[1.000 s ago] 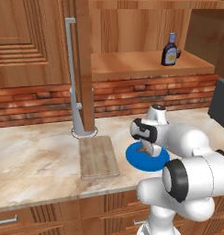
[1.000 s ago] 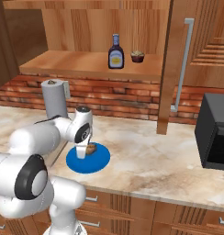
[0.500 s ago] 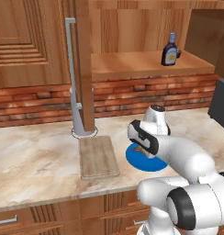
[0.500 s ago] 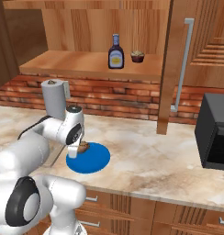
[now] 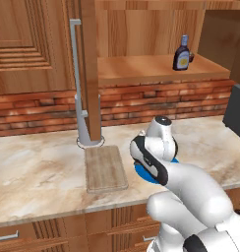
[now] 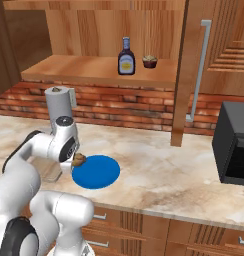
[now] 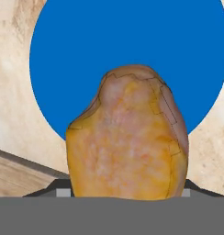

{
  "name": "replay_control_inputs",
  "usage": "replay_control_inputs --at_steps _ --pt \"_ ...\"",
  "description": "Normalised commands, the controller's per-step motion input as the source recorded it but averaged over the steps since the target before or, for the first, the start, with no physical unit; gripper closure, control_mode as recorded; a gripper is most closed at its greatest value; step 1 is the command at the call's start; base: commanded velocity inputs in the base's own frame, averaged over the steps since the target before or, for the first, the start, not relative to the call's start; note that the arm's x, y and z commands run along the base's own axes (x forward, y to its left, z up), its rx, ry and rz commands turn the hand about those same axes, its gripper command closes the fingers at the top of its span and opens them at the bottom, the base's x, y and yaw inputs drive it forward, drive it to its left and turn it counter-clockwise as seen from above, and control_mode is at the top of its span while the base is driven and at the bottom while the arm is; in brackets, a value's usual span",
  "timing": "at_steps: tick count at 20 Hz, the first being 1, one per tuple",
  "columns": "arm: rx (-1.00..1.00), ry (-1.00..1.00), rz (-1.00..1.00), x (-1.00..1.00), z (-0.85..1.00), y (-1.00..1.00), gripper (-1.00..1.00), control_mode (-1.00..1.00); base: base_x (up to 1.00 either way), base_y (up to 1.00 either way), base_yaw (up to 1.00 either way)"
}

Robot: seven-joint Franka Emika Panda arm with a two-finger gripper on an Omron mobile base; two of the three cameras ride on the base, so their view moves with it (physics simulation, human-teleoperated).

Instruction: Pick the chicken drumstick from the plate and place it on the cutting board. Then pick the condiment bottle from the cabinet and place it next to the cutting board.

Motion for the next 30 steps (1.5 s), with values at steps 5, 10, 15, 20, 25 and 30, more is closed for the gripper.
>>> replay_control_inputs --at_steps 5,10,15,20,25,30 --pt "0.00 0.00 0.00 -0.10 0.19 0.34 1.00 -1.00 0.00 0.00 0.00" --pt "0.00 0.00 0.00 -0.02 0.20 0.30 1.00 -1.00 0.00 0.00 0.00" --pt "0.00 0.00 0.00 -0.02 0.15 0.33 1.00 -1.00 0.00 0.00 0.00" --pt "0.00 0.00 0.00 -0.05 0.08 0.35 1.00 -1.00 0.00 0.00 0.00" --pt "0.00 0.00 0.00 -0.07 0.01 0.35 1.00 -1.00 0.00 0.00 0.00" --pt "0.00 0.00 0.00 -0.02 0.00 0.28 1.00 -1.00 0.00 0.00 0.00"
